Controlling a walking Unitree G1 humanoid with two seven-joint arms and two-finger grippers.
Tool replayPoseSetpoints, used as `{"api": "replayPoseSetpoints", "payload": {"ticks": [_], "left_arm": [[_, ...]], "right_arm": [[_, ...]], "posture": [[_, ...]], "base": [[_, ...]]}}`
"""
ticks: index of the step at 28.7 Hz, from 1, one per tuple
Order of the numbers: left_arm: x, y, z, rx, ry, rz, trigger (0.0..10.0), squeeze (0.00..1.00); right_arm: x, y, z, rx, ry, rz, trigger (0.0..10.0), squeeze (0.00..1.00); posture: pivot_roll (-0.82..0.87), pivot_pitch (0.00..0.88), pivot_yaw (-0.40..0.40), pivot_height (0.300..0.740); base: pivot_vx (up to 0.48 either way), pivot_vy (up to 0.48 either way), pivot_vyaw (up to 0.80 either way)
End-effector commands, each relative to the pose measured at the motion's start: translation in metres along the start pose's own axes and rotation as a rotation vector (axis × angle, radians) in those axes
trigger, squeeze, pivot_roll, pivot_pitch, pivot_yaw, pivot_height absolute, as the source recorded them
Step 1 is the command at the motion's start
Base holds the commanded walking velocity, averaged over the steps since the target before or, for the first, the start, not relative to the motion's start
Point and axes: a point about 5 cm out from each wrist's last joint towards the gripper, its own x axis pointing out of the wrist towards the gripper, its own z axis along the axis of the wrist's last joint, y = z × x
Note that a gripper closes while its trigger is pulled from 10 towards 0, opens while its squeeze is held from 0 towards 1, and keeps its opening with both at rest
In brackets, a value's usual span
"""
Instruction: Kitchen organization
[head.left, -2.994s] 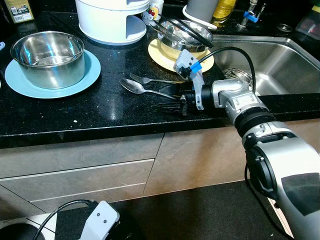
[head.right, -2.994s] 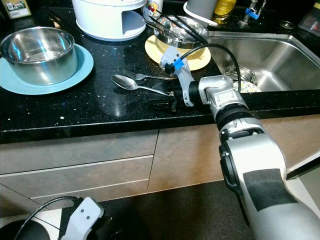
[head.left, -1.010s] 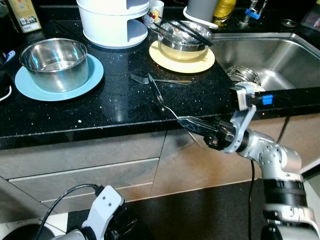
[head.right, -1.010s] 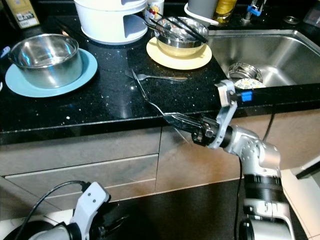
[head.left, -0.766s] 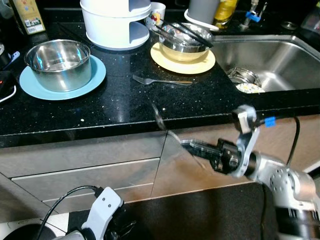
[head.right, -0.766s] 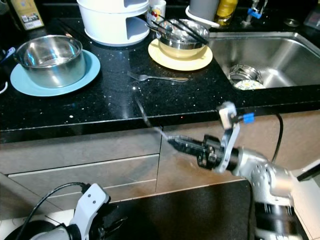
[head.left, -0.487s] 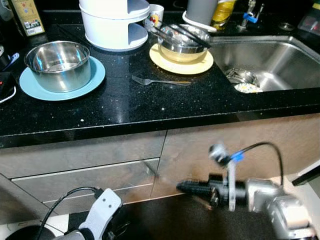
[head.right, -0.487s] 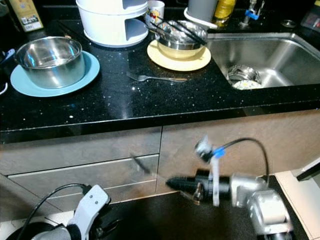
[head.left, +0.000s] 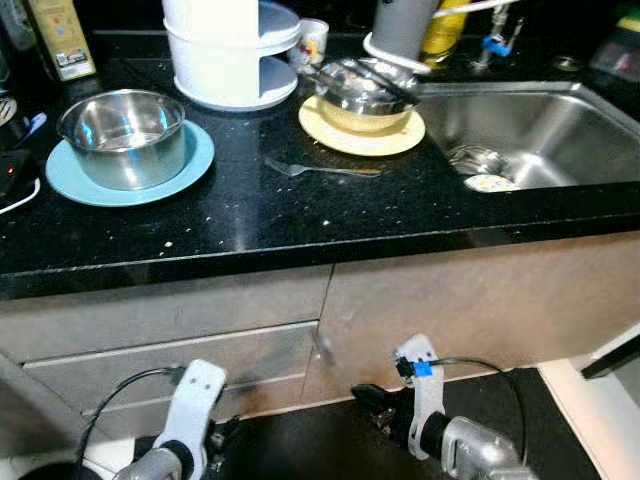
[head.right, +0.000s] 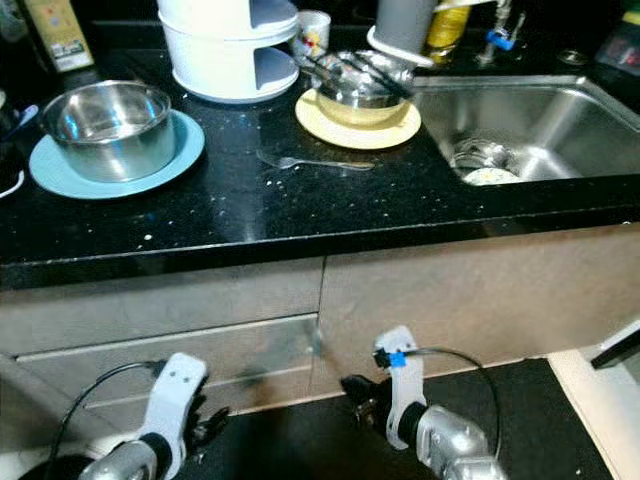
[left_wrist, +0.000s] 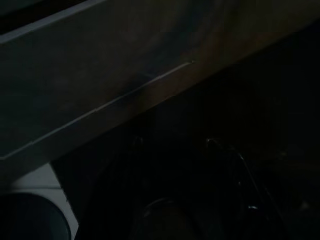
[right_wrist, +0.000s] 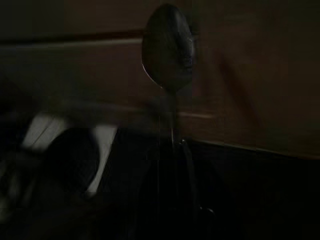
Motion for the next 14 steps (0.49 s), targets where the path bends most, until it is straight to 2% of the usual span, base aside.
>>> {"api": "replayPoseSetpoints", "payload": {"ticks": [1,2,4,9,14], "left_arm": [[-0.001,-0.002,-0.012,-0.029,0.039,0.007,10.0,0.00],[0.002,-0.002,-0.016,-0.029,0.055,0.015,10.0,0.00],[0.006,-0.003,-0.021,-0.019,0.073,0.028,10.0,0.00],[0.013,-0.004,-0.028,0.029,0.126,0.056,10.0,0.00],[0.017,-0.005,-0.027,0.027,0.123,0.072,10.0,0.00]], "right_arm": [[-0.006,-0.011,-0.011,0.042,-0.006,-0.115,10.0,0.00],[-0.008,-0.016,-0.024,0.105,-0.014,-0.208,10.0,0.00],[-0.011,-0.019,-0.043,0.147,0.002,-0.305,10.0,0.00],[-0.011,-0.011,-0.053,0.148,-0.005,-0.295,10.0,0.00],[-0.011,-0.010,-0.060,0.144,-0.004,-0.325,10.0,0.00]], "posture": [[-0.01,0.184,-0.053,0.740],[-0.02,0.178,-0.049,0.740],[-0.02,0.173,-0.048,0.740],[-0.03,0.171,-0.049,0.740],[-0.03,0.171,-0.047,0.740]], "base": [[0.000,0.000,0.00],[0.000,0.000,0.00],[0.000,0.000,0.00],[0.000,0.000,0.00],[0.000,0.000,0.00]]}}
